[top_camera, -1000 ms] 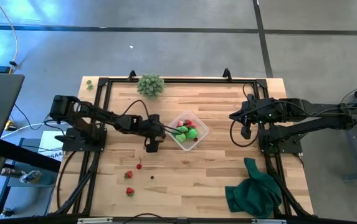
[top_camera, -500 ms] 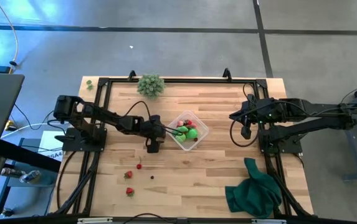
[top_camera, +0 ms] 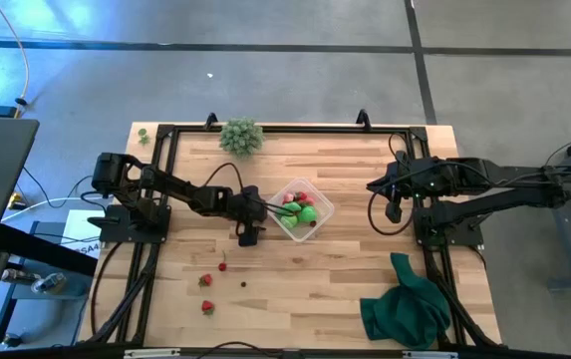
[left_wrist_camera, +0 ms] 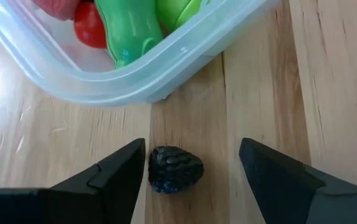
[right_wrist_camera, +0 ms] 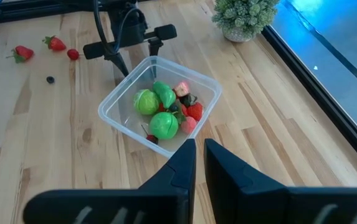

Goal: Pick and placing Produce into tupperware
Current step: Put the black raspberry into the transparent bin

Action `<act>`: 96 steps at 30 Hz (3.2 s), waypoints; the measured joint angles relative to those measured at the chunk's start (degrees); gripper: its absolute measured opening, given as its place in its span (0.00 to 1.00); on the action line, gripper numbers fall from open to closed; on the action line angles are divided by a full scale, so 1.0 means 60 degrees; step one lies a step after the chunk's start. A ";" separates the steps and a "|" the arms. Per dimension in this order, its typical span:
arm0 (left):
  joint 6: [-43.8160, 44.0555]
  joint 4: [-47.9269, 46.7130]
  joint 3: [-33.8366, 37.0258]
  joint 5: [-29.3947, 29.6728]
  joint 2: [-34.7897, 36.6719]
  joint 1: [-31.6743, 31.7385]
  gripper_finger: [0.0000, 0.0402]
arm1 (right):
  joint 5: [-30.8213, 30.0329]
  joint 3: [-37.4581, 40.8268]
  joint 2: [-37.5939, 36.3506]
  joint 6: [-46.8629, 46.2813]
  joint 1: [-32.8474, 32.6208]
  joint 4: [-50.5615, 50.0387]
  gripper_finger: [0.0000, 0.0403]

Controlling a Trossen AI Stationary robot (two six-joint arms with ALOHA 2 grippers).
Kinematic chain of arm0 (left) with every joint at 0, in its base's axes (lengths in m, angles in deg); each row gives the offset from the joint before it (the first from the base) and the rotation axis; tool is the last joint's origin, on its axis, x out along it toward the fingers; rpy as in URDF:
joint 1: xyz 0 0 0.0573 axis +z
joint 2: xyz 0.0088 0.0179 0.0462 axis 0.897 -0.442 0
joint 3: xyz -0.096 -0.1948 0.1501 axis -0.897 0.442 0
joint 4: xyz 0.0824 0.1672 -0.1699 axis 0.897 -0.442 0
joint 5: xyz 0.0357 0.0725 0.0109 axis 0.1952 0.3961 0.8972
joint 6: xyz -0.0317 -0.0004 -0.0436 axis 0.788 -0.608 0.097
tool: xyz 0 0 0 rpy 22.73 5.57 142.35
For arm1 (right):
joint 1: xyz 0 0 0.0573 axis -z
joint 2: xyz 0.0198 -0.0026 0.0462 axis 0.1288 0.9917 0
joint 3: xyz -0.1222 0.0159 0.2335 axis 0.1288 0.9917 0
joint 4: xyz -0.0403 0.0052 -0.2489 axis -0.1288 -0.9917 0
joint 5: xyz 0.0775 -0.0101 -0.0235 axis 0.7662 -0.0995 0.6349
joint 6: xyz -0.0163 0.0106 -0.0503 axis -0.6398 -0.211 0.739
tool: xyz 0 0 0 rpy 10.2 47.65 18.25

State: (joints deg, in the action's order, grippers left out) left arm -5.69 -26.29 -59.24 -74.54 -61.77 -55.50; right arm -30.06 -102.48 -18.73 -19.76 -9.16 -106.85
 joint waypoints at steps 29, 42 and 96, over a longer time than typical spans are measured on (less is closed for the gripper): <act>-0.0064 -0.0461 -0.0032 -0.0259 -0.0026 -0.0007 0.31 | 0.0000 0.0000 0.0000 0.0000 0.0001 0.0000 0.06; 0.0201 -0.0340 -0.0174 -0.1470 0.0189 0.0013 0.31 | -0.0002 0.0000 0.0000 0.0000 0.0000 0.0000 0.06; -0.3754 -0.6168 -0.7500 -0.2315 -0.2695 0.1118 0.30 | -0.0004 0.0000 -0.0001 0.0000 0.0001 -0.0018 0.06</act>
State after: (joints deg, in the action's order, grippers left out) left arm -28.22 -63.29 -104.24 -88.43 -77.94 -48.79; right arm -30.08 -102.48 -18.74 -19.76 -9.16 -106.95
